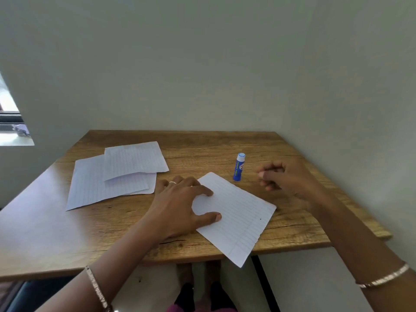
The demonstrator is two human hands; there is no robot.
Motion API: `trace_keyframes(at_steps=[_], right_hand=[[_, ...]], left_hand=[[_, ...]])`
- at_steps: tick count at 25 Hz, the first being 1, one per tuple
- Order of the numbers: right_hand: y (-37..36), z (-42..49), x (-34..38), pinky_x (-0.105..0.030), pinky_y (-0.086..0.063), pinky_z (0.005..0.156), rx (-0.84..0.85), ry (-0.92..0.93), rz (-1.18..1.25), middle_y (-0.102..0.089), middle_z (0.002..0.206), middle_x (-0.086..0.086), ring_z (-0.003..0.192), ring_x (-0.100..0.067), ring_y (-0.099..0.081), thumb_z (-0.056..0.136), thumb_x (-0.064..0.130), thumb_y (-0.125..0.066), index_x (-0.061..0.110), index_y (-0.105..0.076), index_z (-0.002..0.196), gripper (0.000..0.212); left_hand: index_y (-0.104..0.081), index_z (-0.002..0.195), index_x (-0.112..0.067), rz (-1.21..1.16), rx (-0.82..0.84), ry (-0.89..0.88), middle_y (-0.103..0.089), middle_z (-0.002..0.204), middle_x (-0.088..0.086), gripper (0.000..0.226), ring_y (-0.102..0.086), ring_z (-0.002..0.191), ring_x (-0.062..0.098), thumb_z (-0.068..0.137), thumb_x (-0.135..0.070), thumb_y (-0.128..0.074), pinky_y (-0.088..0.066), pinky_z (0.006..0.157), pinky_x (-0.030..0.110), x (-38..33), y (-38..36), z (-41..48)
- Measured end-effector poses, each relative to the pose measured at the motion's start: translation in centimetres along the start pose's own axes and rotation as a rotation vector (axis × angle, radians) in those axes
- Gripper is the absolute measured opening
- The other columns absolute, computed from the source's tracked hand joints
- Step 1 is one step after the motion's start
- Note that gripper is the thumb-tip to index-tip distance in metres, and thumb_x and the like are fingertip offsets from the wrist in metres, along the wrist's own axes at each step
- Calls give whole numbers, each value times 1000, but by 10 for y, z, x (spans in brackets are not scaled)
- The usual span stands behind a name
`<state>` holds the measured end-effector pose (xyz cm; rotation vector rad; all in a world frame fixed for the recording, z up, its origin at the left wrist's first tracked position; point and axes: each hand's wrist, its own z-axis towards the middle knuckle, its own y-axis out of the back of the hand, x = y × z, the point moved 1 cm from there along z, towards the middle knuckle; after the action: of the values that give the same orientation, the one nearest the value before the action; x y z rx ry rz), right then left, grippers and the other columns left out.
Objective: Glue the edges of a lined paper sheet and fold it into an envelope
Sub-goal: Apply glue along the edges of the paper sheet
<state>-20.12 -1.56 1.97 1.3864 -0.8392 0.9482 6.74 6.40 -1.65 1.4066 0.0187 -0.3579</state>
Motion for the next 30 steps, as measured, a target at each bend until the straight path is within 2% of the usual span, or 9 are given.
trace_keyframes(at_steps=[3, 5, 7, 12, 16, 21, 24, 27, 30], right_hand=[[-26, 9, 10, -32, -62, 78, 25, 100, -42, -73, 105, -2, 89, -14, -73, 78, 13, -87, 18, -70, 118, 43], [-42, 17, 13, -24, -57, 77, 10, 142, -81, -70, 108, 4, 94, -10, -70, 74, 16, -91, 20, -66, 117, 49], [-52, 24, 12, -17, -52, 71, -28, 153, -113, -71, 104, 4, 92, -6, -69, 77, 16, -89, 17, -68, 114, 42], [-55, 40, 22, -24, -52, 77, -58, 288, -13, -77, 100, -4, 88, -12, -72, 93, 28, -74, 22, -70, 112, 21], [-64, 60, 30, -24, -58, 59, 150, 191, 89, -71, 99, -8, 61, -9, -66, 86, 23, -82, 26, -52, 124, 48], [-81, 78, 22, -17, -53, 57, 212, 198, 139, -77, 79, 5, 63, -1, -64, 67, 21, -93, 12, -78, 93, 31], [-88, 84, 15, -30, -52, 65, 190, 183, 254, -74, 78, -10, 64, -13, -58, 77, 12, -85, 6, -79, 91, 16], [-94, 85, 13, -39, -56, 73, 146, 222, 156, -70, 90, -27, 70, -19, -58, 89, 24, -75, 9, -75, 99, 18], [-98, 83, 12, -39, -57, 74, 120, 378, -115, -70, 88, -20, 69, -18, -61, 96, 38, -66, 11, -67, 97, 27]], left_hand=[[-54, 128, -46, -26, 7, -23, -50, 137, -19, 83, -34, 134, 12, 64, -94, -33, -15, 114, 50, 3, 2, 4], [-53, 125, -46, -27, 40, -41, -47, 140, -19, 83, -31, 138, 13, 60, -94, -33, -13, 116, 53, 4, 4, 11], [-50, 123, -45, -23, 94, -65, -46, 144, -18, 81, -30, 141, 14, 60, -94, -34, -10, 116, 55, 6, 5, 19], [-42, 117, -45, 3, 173, -110, -51, 143, -14, 76, -38, 136, 16, 62, -96, -31, -14, 112, 55, 18, 5, 38], [-41, 115, -47, -74, 197, -118, -46, 144, -18, 75, -36, 135, 13, 59, -97, -40, -14, 113, 51, 34, 3, 50], [-39, 111, -45, -118, 117, -145, -44, 144, -19, 78, -34, 132, 8, 56, -99, -46, -14, 108, 42, 45, -5, 51], [-38, 109, -44, -113, 102, -156, -42, 148, -20, 78, -32, 132, 6, 55, -100, -45, -11, 103, 37, 46, -6, 53], [-36, 110, -43, -89, 118, -161, -40, 150, -20, 79, -31, 132, 7, 55, -100, -44, -13, 105, 40, 45, -6, 54], [-36, 109, -43, -67, 126, -154, -41, 150, -22, 81, -31, 133, 8, 53, -101, -42, -14, 106, 42, 43, -4, 55]])
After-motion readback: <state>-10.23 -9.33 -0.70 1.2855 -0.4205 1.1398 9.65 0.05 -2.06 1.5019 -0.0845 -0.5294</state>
